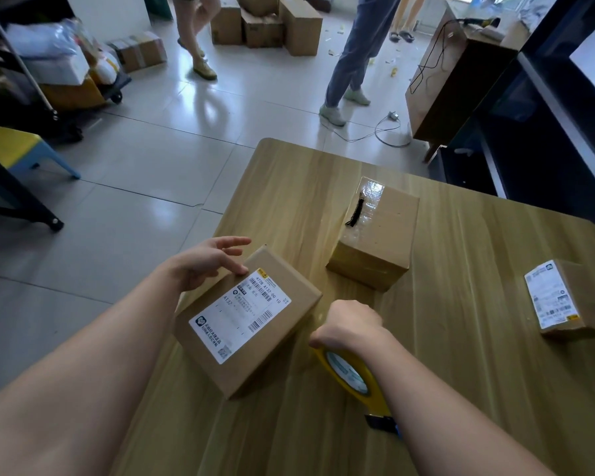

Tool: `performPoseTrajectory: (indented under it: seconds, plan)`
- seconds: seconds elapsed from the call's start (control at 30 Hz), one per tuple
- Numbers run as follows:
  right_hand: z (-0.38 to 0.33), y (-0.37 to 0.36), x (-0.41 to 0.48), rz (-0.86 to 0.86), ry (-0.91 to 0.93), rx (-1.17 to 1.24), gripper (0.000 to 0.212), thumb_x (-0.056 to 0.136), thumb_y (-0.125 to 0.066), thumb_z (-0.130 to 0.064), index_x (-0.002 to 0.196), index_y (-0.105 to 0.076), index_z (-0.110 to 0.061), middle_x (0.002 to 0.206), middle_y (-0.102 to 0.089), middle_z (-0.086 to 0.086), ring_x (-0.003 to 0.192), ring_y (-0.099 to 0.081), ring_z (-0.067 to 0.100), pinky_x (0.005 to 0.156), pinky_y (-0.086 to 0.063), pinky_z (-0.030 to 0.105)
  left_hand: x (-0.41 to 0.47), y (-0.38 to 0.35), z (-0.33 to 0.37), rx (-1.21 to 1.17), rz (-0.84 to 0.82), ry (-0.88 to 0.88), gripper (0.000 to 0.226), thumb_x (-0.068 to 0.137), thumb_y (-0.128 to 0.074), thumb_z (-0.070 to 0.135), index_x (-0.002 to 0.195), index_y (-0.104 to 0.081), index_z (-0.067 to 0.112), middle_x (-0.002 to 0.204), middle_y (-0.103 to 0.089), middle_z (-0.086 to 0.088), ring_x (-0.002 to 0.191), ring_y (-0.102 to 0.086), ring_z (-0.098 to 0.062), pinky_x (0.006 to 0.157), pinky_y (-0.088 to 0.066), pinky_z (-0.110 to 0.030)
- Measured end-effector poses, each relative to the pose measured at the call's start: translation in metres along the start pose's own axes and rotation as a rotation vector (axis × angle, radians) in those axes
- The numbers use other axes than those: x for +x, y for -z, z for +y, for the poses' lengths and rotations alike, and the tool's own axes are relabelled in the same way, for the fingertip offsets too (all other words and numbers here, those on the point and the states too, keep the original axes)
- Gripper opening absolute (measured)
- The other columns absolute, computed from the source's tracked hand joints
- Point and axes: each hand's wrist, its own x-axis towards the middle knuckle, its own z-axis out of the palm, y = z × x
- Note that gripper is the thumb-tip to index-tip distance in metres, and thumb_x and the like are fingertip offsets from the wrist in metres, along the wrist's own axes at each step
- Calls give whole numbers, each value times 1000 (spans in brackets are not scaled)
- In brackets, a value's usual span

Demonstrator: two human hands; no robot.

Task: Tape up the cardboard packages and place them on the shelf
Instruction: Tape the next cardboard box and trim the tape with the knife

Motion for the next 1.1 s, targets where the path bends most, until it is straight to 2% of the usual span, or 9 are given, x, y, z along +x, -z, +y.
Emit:
performPoseTrajectory:
  seconds: [0.07, 0.17, 0.27, 0.4, 0.53, 0.67, 0.83, 1.0, 1.1]
  plan:
    - [-1, 0, -1, 0, -7, -15, 35, 79, -67, -50, 94, -62, -18, 88, -63, -1, 82, -63, 16, 81, -57, 33, -7, -15, 13, 117, 122, -43, 66, 77, -69, 2, 134, -52, 30, 146, -39, -9, 130, -41, -28, 108, -35, -44]
    - [2, 1, -4, -7, -18, -4, 37, 79, -67, -52, 95, -62, -18, 89, -63, -1, 81, -63, 16, 79, -57, 31, -27, -53, 33, 518, 332, -124, 79, 74, -68, 30, 146, -35, 36, 157, -23, -4, 142, -24, -25, 114, -25, -52]
    - [9, 2, -8, -31, -10, 47, 39, 81, -67, -54, 97, -62, -20, 90, -62, -1, 81, -62, 14, 78, -55, 29, -42, -98, 29, 923, 239, -132, 97, 74, -64, 63, 152, -11, 39, 161, 15, -3, 147, 14, -28, 114, 5, -60]
    - [17, 6, -16, -89, 10, 38, 57, 78, -73, -52, 120, -54, -19, 103, -59, 0, 92, -59, 17, 72, -50, 27, -43, -125, 7, 1167, 226, -67, 131, 54, -61, 86, 149, 15, 39, 151, 39, -9, 137, 37, -36, 105, 16, -70]
    - [28, 7, -23, -84, 9, 96, 91, 75, -79, -45, 145, -30, -17, 131, -53, 7, 116, -57, 26, 89, -54, 35, -38, -129, 4, 1156, 292, -38, 136, 56, -72, 75, 146, 23, 41, 152, 39, -7, 137, 34, -40, 106, 11, -73]
    - [43, 4, -27, -4, 47, 165, 81, 73, -78, -48, 137, -37, -20, 114, -53, 0, 103, -57, 20, 75, -53, 29, -40, -125, 13, 1129, 321, -58, 126, 62, -74, 58, 149, 15, 42, 159, 23, -5, 146, 12, -40, 110, -8, -69]
    - [57, -1, -33, 172, 142, 328, 64, 72, -75, -49, 119, -38, -25, 106, -53, -3, 93, -56, 18, 71, -49, 32, -41, -110, 31, 967, 283, -52, 117, 61, -79, 52, 150, -4, 45, 161, 10, 0, 147, 2, -36, 110, -10, -64]
    - [64, 15, -49, 356, 279, 441, 61, 74, -74, -53, 119, -42, -29, 106, -55, -5, 94, -56, 18, 71, -49, 32, -39, -96, 28, 617, 202, -43, 121, 40, -78, 50, 147, -22, 47, 160, -2, 4, 145, -7, -32, 112, -22, -60]
    - [59, 34, -57, 318, 279, 412, 62, 76, -74, -54, 124, -45, -28, 105, -53, -6, 94, -54, 18, 65, -43, 25, -37, -92, 29, 389, 123, -46, 117, 42, -84, 37, 146, -31, 42, 156, -10, 2, 141, -19, -30, 103, -40, -44]
